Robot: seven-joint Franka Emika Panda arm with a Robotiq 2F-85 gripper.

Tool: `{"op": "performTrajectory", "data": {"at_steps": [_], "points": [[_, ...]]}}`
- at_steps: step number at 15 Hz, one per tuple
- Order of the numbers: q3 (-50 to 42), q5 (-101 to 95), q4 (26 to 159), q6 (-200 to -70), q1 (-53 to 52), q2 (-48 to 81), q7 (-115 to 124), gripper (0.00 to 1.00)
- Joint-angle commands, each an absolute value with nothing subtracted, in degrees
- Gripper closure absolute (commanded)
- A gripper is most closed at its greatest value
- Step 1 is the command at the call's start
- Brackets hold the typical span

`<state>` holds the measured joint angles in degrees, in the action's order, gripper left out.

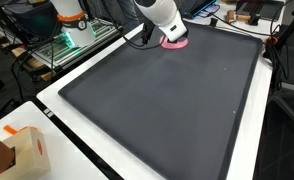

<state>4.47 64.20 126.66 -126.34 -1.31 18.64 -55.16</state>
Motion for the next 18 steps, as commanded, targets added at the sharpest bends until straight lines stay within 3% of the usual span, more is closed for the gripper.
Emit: {"op": "performTrajectory", "data": {"at_steps": [1, 18], "points": [[4.0, 63.6, 126.3, -130.8, -2.4, 21.6, -54.8, 0.74], [3.2, 59.3, 126.7, -131.8, -2.4, 23.3, -49.2, 0.74]]}}
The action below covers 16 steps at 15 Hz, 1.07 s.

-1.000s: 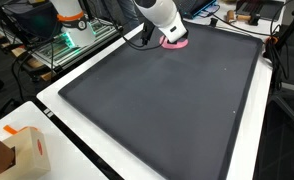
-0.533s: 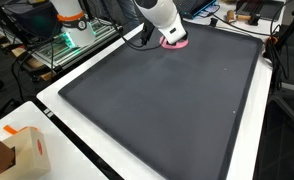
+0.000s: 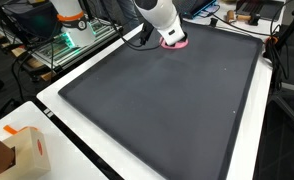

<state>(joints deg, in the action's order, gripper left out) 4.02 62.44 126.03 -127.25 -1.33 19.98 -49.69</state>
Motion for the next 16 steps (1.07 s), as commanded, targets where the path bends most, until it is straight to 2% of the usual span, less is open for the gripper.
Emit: {"op": "performTrajectory", "data": {"at_steps": [1, 16], "points": [[3.4, 59.5, 126.6, -132.0, -2.7, 23.4, -49.0, 0.74], [3.5, 59.5, 126.7, -131.6, -2.9, 23.0, -45.9, 0.74]]}}
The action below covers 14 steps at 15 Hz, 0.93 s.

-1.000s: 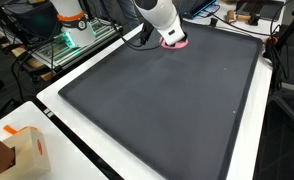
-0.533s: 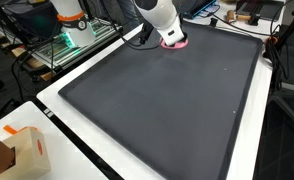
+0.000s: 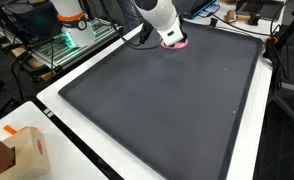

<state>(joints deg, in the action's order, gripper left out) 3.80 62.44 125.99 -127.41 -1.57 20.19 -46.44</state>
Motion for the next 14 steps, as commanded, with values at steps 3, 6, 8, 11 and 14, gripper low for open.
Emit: {"op": "performTrajectory", "data": {"at_steps": [3, 6, 8, 11, 14], "points": [[3.4, 58.7, 126.8, -131.5, -3.1, 21.9, -44.8, 0.74], [3.6, 57.2, 126.7, -130.5, -3.2, 20.7, -43.4, 0.74], [3.8, 56.1, 126.6, -130.3, -3.4, 19.8, -42.2, 0.74], [4.3, 53.8, 126.4, -130.0, -3.9, 18.0, -39.9, 0.74], [4.9, 50.9, 126.5, -130.4, -4.6, 16.2, -37.5, 0.74]]}}
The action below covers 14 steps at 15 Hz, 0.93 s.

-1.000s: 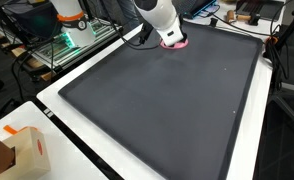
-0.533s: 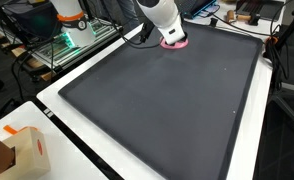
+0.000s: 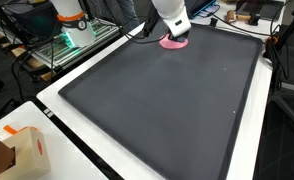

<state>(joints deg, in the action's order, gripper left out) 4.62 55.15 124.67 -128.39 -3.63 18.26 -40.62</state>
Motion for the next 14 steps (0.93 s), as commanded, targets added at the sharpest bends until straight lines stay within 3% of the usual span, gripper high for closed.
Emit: {"op": "performTrajectory", "data": {"at_steps": [1, 14], "points": [[5.2, 49.9, 126.6, -130.7, -4.8, 15.5, -36.6, 0.74], [9.5, 33.6, 127.2, -131.9, -7.7, 6.0, -22.3, 0.74]]}}
